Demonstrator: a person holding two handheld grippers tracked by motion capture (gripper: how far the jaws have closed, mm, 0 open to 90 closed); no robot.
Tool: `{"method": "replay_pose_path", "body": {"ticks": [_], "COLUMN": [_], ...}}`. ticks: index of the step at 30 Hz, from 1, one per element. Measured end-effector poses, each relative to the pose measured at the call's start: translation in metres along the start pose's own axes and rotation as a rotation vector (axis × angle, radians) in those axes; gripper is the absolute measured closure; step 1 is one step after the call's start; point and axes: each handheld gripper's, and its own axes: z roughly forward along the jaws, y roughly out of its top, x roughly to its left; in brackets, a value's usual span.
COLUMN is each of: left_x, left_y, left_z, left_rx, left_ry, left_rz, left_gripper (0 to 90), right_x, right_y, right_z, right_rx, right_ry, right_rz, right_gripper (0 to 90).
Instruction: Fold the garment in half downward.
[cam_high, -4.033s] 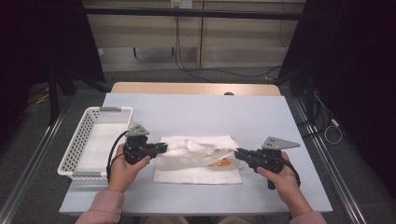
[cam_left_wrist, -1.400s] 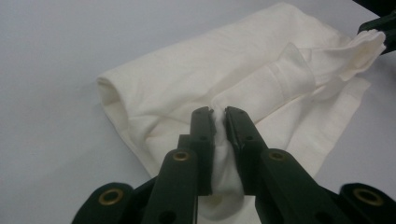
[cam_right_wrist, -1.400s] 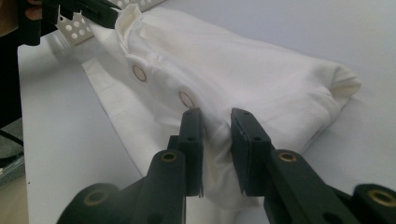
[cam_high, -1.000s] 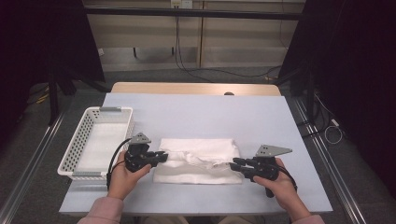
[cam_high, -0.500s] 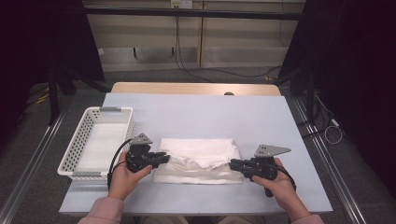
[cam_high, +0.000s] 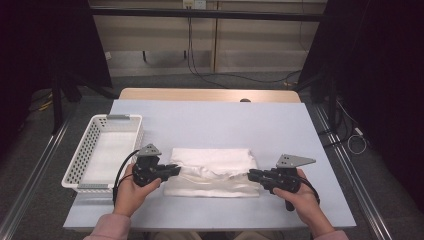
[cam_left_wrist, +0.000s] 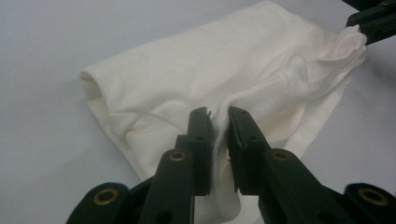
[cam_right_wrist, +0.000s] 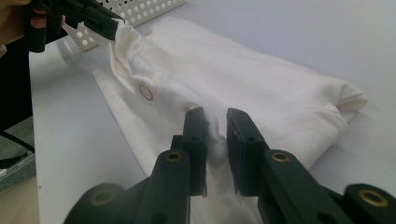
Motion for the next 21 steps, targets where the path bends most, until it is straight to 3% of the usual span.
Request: {"method": "replay_pose_path", "body": {"ticks": [8,14,21], "left_x": [0.0,0.0,0.001], "left_y": [0.002,0.006,0.011], "left_z": [-0.001,-0.003,0.0], "left_rx": [-0.023,-0.045,-0.061], "left_ry": [-0.022,-0.022,0.013], "left_rz": [-0.016,-0.023,-0.02], "left_gripper": [67.9,56.5,38.6], "right_x": [0.0,0.001,0.004], "right_y": [0.002,0.006,0.01], "right_z": [0.0,0.002,0.006], "right_rx": [-0.022,-0.033,-0.036], "right_ry": [-0.003,-0.025,-0.069], "right_rz": [0.017,0.019,0.015], "right_gripper": [67.3,52.1,36.7]}}
